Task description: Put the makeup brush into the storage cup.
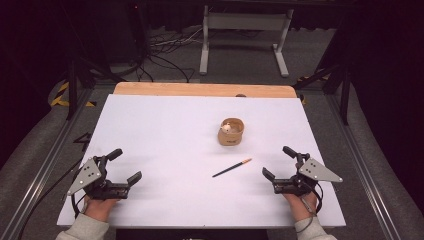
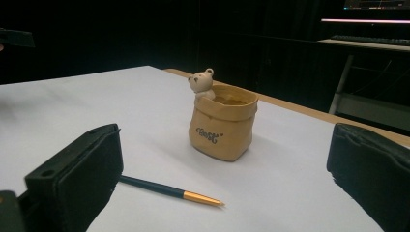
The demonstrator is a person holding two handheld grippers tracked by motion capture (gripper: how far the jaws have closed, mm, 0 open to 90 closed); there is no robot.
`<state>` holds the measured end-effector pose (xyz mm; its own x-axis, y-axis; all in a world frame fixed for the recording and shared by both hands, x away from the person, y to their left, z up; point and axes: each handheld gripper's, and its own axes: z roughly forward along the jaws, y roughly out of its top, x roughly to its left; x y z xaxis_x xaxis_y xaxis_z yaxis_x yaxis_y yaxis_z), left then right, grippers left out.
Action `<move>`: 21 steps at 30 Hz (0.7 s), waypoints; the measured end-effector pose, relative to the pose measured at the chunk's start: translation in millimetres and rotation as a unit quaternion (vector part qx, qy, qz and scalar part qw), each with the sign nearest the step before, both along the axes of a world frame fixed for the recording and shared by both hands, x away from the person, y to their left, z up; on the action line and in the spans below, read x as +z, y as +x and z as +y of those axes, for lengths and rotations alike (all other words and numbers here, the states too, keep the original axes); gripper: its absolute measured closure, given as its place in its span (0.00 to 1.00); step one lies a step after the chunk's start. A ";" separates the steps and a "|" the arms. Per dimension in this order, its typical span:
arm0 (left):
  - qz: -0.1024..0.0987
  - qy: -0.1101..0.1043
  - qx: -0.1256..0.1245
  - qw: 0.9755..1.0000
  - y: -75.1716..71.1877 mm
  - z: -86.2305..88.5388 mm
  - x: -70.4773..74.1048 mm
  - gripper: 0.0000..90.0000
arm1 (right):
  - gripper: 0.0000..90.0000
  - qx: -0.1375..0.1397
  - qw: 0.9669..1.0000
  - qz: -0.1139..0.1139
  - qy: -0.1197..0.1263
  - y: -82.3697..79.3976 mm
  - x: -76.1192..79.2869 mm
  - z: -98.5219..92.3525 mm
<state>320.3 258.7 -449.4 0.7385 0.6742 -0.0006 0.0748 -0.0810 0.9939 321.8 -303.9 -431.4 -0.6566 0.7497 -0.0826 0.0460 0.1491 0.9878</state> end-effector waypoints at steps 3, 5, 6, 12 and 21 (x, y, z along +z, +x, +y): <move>0.003 -0.002 -0.003 1.000 -0.3 -0.2 0.5 0.00 | 0.00 0.000 1.000 0.001 0.001 0.1 0.0 -0.1; 0.003 -0.001 -0.004 1.000 -0.3 -0.4 0.9 0.00 | 0.00 0.001 1.000 0.002 0.000 0.1 0.1 0.0; 0.003 0.000 -0.005 1.000 -0.3 -0.6 0.8 0.00 | 0.00 0.001 1.000 0.002 0.001 0.1 0.2 0.0; 0.000 0.007 -0.009 1.000 -0.5 -1.4 1.1 0.00 | 0.00 0.000 1.000 0.004 0.001 0.4 0.4 0.3; 0.003 0.011 0.000 1.000 0.3 -1.4 1.9 0.00 | 0.00 0.004 1.000 0.010 0.000 3.0 1.7 4.0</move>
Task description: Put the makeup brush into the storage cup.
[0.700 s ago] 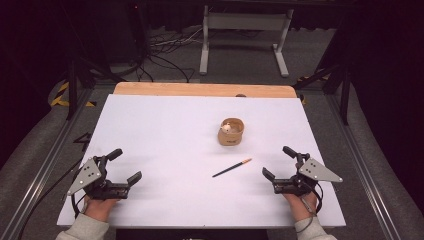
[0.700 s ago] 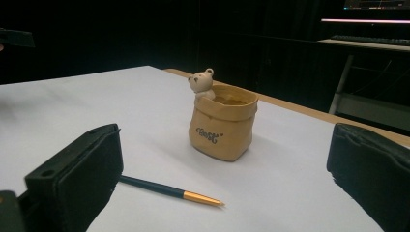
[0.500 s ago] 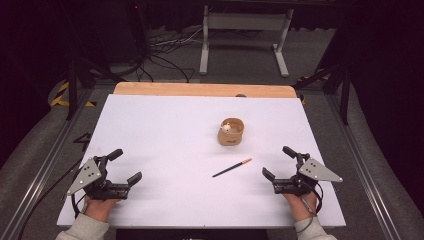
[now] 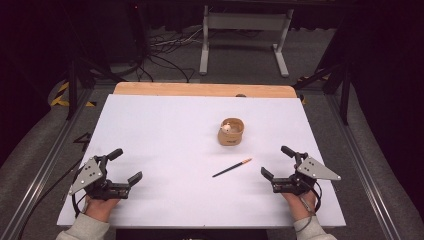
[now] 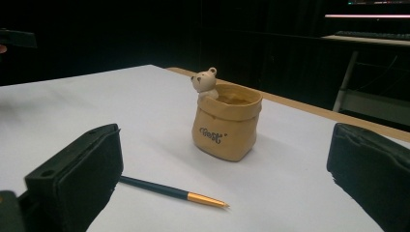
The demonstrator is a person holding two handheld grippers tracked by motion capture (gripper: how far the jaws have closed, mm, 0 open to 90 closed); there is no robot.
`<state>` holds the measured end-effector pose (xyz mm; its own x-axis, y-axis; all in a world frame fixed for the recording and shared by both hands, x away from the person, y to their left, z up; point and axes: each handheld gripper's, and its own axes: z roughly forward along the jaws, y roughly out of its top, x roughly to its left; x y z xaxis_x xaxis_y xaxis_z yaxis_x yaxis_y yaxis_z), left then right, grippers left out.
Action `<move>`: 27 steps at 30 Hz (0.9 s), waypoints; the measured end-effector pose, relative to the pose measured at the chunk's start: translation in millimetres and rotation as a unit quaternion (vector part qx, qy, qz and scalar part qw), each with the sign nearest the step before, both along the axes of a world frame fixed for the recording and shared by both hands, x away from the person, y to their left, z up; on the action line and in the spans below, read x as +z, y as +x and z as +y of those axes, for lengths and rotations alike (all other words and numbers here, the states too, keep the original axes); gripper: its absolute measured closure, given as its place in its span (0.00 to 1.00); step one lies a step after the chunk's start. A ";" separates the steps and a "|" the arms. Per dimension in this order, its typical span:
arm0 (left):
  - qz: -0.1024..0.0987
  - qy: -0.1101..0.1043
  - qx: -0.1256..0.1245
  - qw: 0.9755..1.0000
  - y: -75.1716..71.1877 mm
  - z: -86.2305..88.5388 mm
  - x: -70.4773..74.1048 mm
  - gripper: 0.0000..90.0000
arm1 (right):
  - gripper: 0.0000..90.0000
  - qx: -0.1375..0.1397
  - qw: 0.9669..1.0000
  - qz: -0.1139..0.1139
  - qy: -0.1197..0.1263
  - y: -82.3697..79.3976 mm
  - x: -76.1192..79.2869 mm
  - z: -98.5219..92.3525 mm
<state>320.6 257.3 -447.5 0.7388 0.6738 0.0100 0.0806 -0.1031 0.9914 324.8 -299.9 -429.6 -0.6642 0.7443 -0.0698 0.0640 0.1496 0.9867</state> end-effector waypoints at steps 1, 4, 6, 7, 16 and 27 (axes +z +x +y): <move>-0.002 0.002 -0.001 1.000 0.4 0.1 0.2 0.00 | 0.00 0.000 1.000 0.000 0.000 0.0 0.0 0.0; 0.001 -0.003 -0.003 1.000 0.4 -1.1 0.7 0.00 | 0.00 0.008 1.000 0.004 -0.001 0.7 2.0 1.0; 0.001 -0.002 -0.004 1.000 0.2 -1.4 0.7 0.00 | 0.00 0.009 1.000 0.006 0.001 0.8 2.8 0.8; 0.001 -0.002 -0.004 1.000 0.2 -1.6 0.7 0.00 | 0.00 0.010 1.000 0.009 0.004 1.4 4.0 0.4; 0.003 0.002 -0.011 1.000 0.5 -2.9 1.9 0.01 | 0.00 0.023 1.000 0.013 0.005 7.7 19.8 3.1; 0.005 0.005 -0.014 1.000 1.1 -5.1 0.9 0.01 | 0.01 0.059 0.998 0.015 -0.009 18.0 28.6 21.9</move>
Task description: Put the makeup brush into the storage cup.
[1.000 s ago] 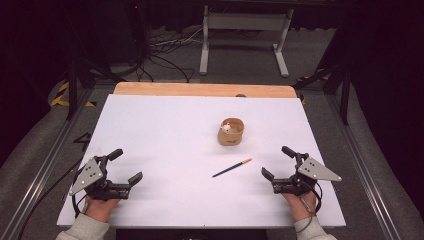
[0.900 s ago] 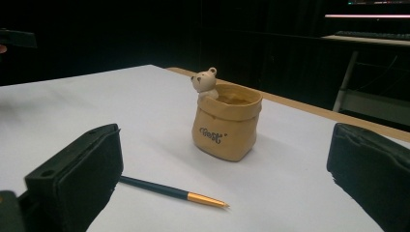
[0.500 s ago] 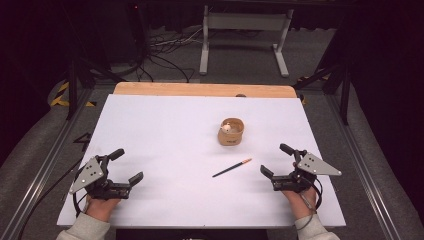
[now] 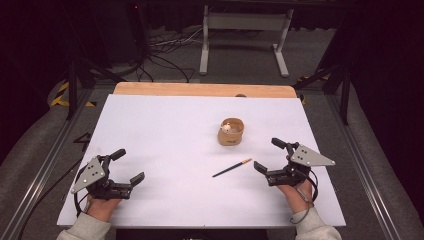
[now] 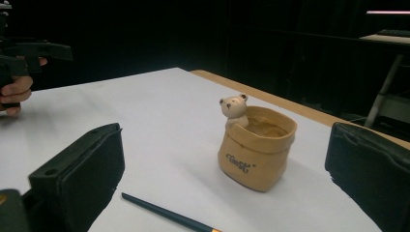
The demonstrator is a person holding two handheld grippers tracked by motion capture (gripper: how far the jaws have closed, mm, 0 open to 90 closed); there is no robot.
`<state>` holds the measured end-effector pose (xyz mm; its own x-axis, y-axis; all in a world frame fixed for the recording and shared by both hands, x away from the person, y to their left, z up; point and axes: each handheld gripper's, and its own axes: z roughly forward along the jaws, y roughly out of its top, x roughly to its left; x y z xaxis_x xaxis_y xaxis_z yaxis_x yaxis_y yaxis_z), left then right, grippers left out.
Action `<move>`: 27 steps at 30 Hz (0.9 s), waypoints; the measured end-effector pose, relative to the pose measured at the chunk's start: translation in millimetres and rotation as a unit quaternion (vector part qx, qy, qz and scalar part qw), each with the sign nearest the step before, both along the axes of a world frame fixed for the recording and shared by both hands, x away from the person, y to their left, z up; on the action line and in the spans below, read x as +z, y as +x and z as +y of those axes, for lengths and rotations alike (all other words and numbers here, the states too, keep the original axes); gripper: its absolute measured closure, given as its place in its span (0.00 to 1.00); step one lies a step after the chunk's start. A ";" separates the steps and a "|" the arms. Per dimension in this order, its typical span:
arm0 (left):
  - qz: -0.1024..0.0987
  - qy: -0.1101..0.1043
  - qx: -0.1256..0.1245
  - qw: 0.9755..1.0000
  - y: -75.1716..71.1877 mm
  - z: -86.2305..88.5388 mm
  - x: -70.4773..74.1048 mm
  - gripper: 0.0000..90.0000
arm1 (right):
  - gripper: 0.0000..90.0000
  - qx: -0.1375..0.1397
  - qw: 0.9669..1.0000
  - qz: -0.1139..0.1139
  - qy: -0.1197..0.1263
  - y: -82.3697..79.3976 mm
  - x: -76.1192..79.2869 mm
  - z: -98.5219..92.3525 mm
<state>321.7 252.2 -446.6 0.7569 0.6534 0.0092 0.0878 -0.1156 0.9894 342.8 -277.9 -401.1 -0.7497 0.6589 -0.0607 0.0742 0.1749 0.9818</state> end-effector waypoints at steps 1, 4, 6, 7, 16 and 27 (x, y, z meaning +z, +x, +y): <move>-0.002 -0.001 -0.004 1.000 -0.1 -0.1 -0.2 0.01 | 0.01 0.003 1.000 0.000 -0.002 1.5 0.9 2.2; -0.004 -0.005 -0.011 1.000 -0.4 -0.2 -0.5 0.01 | 0.01 0.014 1.000 -0.002 -0.007 7.2 5.4 9.6; -0.006 -0.004 -0.009 1.000 -0.4 -0.3 -0.2 0.01 | 0.02 0.019 1.000 -0.002 -0.014 10.0 7.4 12.2; -0.006 -0.004 -0.009 1.000 -0.4 -0.3 -0.2 0.01 | 0.02 0.019 1.000 -0.002 -0.014 10.0 7.4 12.2; -0.009 -0.008 -0.013 1.000 -0.6 0.3 0.6 0.00 | 0.07 0.037 0.997 0.031 -0.058 22.8 21.5 21.6; -0.004 -0.005 -0.013 1.000 0.1 0.4 0.1 0.01 | 0.06 0.031 0.987 0.077 -0.137 37.4 38.8 31.9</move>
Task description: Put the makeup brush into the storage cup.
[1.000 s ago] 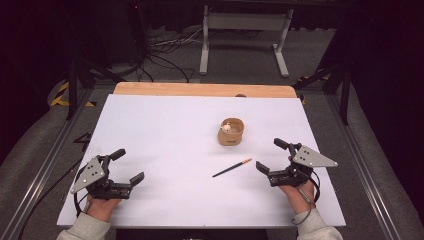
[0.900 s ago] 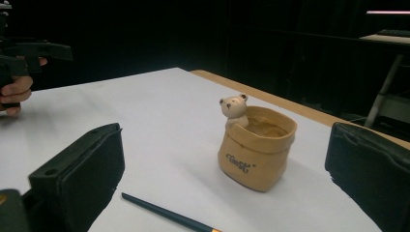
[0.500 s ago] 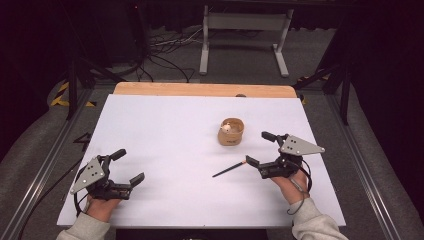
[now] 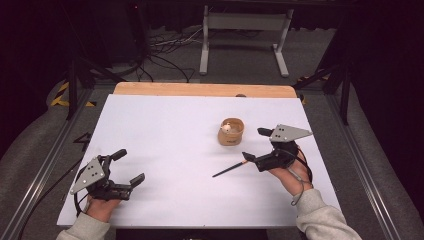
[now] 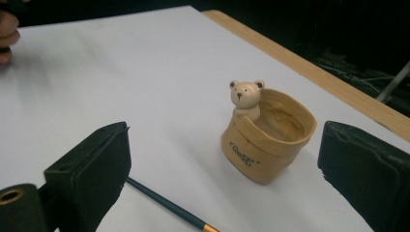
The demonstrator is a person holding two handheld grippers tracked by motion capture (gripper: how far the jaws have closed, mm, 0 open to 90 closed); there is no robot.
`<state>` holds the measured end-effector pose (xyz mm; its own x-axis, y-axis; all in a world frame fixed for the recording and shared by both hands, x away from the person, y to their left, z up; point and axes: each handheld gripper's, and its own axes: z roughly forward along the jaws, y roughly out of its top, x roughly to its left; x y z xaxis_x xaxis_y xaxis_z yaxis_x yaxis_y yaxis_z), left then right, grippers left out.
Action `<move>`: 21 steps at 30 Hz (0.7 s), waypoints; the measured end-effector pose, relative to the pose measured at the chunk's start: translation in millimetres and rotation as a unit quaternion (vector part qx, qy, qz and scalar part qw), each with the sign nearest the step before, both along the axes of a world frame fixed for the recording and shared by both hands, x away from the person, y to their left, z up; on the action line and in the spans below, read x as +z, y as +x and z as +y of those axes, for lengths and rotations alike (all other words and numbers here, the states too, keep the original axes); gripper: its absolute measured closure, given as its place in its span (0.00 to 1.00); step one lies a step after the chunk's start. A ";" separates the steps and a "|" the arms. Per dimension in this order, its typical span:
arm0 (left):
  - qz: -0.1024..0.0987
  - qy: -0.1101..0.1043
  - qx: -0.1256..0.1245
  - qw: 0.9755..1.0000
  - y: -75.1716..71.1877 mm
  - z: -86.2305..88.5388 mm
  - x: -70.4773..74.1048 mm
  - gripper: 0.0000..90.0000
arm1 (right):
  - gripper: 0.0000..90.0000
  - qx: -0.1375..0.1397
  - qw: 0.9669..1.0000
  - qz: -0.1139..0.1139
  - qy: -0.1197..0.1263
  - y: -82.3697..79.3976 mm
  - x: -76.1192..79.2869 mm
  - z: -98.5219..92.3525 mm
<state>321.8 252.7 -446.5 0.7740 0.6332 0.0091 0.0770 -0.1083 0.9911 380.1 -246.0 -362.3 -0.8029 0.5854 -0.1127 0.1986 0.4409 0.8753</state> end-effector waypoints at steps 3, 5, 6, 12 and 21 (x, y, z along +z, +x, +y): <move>0.001 0.001 0.000 1.000 0.1 0.0 -0.1 0.01 | 0.04 -0.004 1.000 0.015 -0.026 4.1 2.4 2.9; 0.001 0.001 0.000 1.000 0.0 0.0 0.0 0.01 | 0.04 -0.004 0.999 0.026 -0.039 7.0 3.0 4.3; 0.000 0.001 0.001 1.000 -0.1 0.0 0.0 0.01 | 0.04 -0.004 0.998 0.033 -0.051 9.1 3.4 5.5; -0.002 0.000 0.002 1.000 -0.1 0.6 0.6 0.01 | 0.04 0.003 0.992 0.061 -0.108 17.9 6.0 13.3; -0.001 0.001 0.003 1.000 0.0 0.6 0.3 0.01 | 0.05 0.024 0.983 0.096 -0.153 27.9 8.6 23.3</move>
